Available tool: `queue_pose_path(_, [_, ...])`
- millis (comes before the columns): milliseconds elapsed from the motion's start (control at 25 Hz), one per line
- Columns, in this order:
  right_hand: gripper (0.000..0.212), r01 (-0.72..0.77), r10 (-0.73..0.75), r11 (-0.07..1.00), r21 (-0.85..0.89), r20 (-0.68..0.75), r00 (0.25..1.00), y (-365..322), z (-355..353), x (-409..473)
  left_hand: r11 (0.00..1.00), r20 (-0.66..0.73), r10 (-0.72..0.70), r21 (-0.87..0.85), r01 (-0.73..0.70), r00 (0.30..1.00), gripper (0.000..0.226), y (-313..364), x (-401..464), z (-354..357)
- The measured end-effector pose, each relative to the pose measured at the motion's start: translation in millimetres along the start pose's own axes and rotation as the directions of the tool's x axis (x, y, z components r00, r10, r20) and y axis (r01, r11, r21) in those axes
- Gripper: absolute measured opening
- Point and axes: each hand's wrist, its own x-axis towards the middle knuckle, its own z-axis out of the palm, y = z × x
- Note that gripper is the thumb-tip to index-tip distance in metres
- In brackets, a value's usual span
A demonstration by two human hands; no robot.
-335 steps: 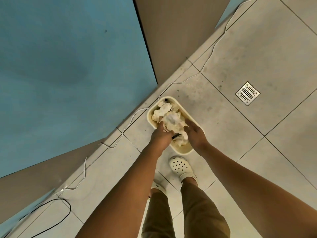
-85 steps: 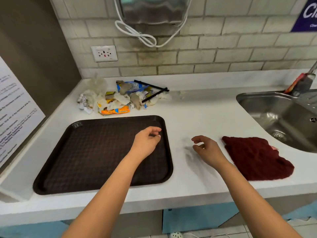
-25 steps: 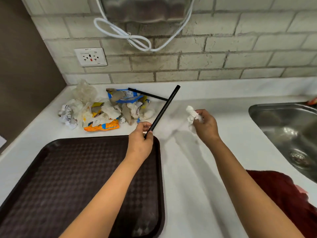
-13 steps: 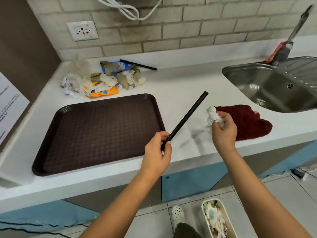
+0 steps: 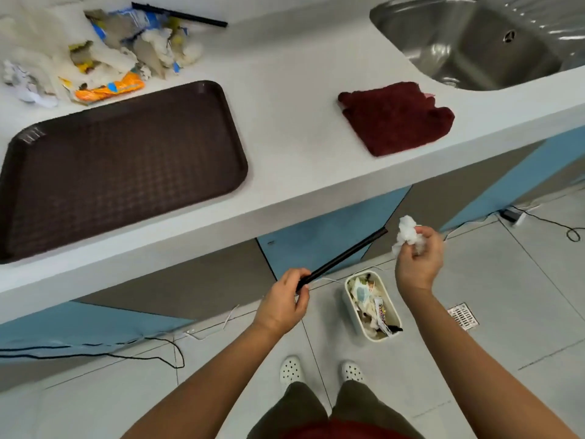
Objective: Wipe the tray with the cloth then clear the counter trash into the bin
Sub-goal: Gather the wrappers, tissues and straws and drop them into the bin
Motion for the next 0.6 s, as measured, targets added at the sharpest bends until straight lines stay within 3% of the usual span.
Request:
queue_pose_path(120, [0.025,-0.239,0.266,0.950,-0.202,0.118,0.957,73,-32,-15,0.986,0.068,-0.160,0.047,0.157,0.985,0.026,-11,-11,41])
queue_pose_path(280, [0.024,-0.510,0.571,0.797,-0.323,0.127,0.811,148,-68,-21,0.944,0.079,-0.329,0.008,0.330,0.941,0.018,-17,-11,98])
queue_pose_path(440, [0.016,-0.656,0.718,0.682,-0.323,0.124,0.685,198,-80,-23,0.906,0.048,-0.421,-0.027,0.422,0.906,0.019,-23,0,150])
queue_pose_path(600, [0.016,-0.709,0.771,0.630,-0.318,0.147,0.619,254,-73,-23,0.873,0.043,-0.484,-0.052,0.486,0.874,0.015,-36,12,203])
